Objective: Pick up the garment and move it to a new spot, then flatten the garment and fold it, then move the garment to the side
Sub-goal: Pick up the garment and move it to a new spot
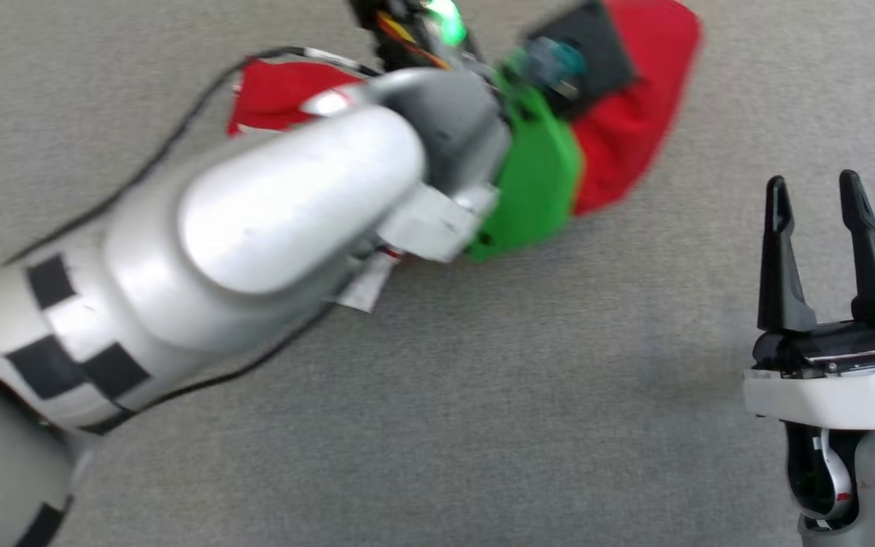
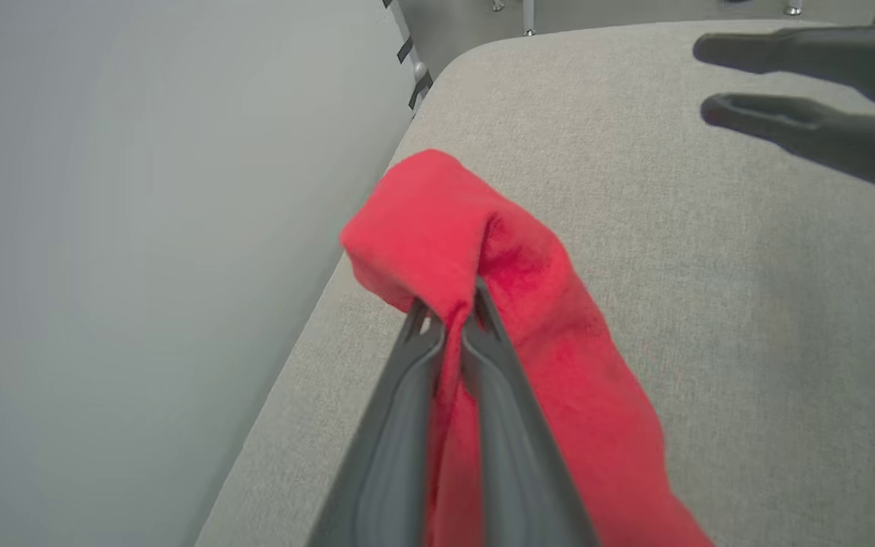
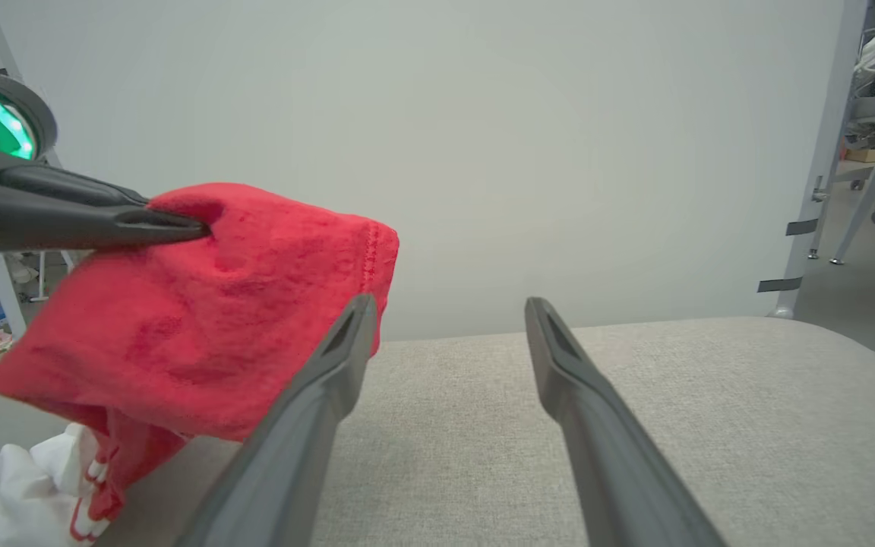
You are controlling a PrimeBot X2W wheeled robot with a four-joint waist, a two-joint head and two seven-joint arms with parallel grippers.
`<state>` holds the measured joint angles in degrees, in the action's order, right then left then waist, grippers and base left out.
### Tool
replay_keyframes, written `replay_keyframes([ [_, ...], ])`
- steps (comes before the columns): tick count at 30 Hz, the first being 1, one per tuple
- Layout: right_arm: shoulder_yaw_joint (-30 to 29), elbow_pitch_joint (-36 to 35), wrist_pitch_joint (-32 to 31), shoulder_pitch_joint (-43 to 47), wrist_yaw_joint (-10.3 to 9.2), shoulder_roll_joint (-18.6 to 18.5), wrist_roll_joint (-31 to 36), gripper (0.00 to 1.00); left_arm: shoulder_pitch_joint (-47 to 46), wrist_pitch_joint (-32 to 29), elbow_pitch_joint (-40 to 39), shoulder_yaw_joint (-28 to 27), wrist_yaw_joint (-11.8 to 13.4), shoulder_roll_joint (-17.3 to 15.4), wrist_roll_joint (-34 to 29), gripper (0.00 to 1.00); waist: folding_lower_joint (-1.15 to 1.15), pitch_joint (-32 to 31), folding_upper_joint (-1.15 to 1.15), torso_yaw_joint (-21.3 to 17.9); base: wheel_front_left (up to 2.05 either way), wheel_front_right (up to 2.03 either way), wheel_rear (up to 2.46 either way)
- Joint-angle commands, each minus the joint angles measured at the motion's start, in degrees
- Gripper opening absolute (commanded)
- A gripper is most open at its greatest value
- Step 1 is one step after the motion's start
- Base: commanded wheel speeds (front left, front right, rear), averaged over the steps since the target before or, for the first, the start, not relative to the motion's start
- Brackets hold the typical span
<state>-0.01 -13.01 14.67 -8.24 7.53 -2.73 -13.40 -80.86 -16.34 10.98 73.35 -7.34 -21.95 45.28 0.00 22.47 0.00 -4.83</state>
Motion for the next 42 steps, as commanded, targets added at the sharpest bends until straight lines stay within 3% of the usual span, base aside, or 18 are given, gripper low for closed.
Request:
replay_keyframes([
  [1,-0.58,-0.1,0.33,0.35,-0.04,-0.15,-0.48,1.0,1.24,-0.98,-0.89,-0.03,-0.14,1.64,-1.47,0.0,0.0,1.42,0.0,-4.05,0.0,0.0,0.0],
  [9,-7.66,-0.07,0.33,-1.35,-0.04,-0.15,-2.11,1.0,12.14,-8.37,-3.81,-0.01,-0.14,10.01,-6.77,0.0,0.0,4.32,0.0,-6.93,0.0,0.0,0.0],
  [15,-8.16,0.23,0.33,-2.58,-0.04,-0.15,-2.98,1.0,23.31,-16.11,-3.99,0.0,-0.14,10.57,-10.16,0.0,0.0,5.67,0.0,-7.69,0.0,0.0,0.0],
  [20,-7.0,0.42,0.33,-2.86,-0.04,-0.15,-3.03,1.0,28.26,-15.96,-2.05,0.0,-0.14,10.34,-11.19,0.0,0.0,5.88,0.0,-7.08,0.0,0.0,0.0],
  [21,-6.84,0.47,0.33,-2.8,-0.04,-0.15,-2.92,1.0,28.28,-14.97,-1.73,0.0,-0.14,10.51,-11.58,0.0,0.0,5.68,0.0,-6.76,0.0,0.0,0.0],
  [22,-6.68,0.54,0.33,-2.67,-0.04,-0.15,-2.71,1.0,27.94,-13.2,-1.24,0.0,-0.14,10.76,-12.25,0.16,0.0,5.37,0.0,-6.38,0.0,0.0,0.0],
  [23,-6.66,0.61,0.33,-2.55,-0.04,-0.15,-2.54,1.0,27.54,-11.31,-0.77,0.0,-0.14,11.01,-12.92,1.0,0.0,4.95,0.0,-6.02,0.0,0.0,0.0],
  [33,-7.25,0.95,0.33,1.08,-0.04,-0.15,-0.09,1.0,23.71,20.42,12.1,-2.08,0.63,13.97,-13.72,1.0,0.0,-3.4,0.0,-0.65,0.0,0.0,0.0],
  [37,-7.11,0.99,0.33,2.85,-0.04,-0.15,0.5,1.0,24.71,28.04,16.58,-4.79,5.27,14.1,-15.39,1.0,0.0,-6.16,0.0,1.58,0.0,0.0,0.0],
  [42,-7.17,1.08,0.33,4.44,-0.04,-0.15,0.93,1.0,28.27,31.06,17.3,-9.81,11.06,11.69,-15.73,1.0,0.0,-8.47,0.0,3.91,0.0,0.0,0.0],
])
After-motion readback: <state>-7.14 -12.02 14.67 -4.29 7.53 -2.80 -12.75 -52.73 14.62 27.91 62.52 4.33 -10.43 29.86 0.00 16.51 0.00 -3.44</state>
